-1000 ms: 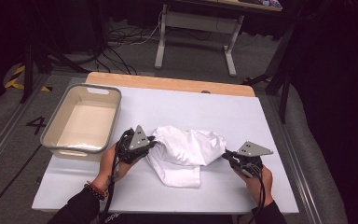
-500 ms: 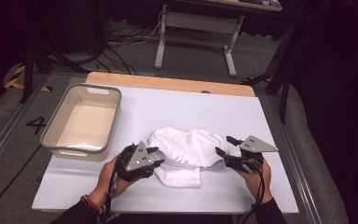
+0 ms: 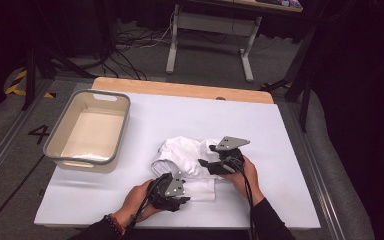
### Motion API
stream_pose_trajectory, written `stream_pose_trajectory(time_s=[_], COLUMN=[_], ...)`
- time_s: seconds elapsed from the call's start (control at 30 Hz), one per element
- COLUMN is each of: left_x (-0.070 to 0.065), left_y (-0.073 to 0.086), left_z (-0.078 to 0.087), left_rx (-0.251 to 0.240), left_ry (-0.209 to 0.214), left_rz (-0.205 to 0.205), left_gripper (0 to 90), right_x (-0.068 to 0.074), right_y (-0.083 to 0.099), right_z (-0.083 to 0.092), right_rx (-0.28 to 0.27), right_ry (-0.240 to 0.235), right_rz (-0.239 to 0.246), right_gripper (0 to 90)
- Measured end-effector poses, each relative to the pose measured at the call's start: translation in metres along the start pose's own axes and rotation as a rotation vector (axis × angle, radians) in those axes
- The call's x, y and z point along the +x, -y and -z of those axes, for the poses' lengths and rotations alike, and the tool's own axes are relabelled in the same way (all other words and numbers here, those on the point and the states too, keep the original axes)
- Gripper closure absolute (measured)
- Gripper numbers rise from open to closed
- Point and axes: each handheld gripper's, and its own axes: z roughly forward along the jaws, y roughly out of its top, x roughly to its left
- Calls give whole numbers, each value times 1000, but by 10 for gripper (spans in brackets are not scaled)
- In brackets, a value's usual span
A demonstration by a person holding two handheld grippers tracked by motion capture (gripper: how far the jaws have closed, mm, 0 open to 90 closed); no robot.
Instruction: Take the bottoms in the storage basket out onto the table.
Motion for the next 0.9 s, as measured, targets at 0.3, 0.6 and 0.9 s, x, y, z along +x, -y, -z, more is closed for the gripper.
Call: stream_pose_trajectory(time_s=[0.3, 0.6, 0.9], left_x=[6, 5, 21], left_y=[-2, -1, 7], left_z=[-3, -1, 26], left_rx=[11, 26, -1], left_ry=[51, 44, 7], left_rz=[7, -31, -28], left_gripper=[641, 888, 891], right_x=[11, 7, -7], right_y=[7, 10, 12], right_z=[-22, -14, 20], right_rx=[93, 33, -108], right_ry=[-24, 42, 171], right_rz=[33, -8, -58], right_gripper=[576, 834, 845])
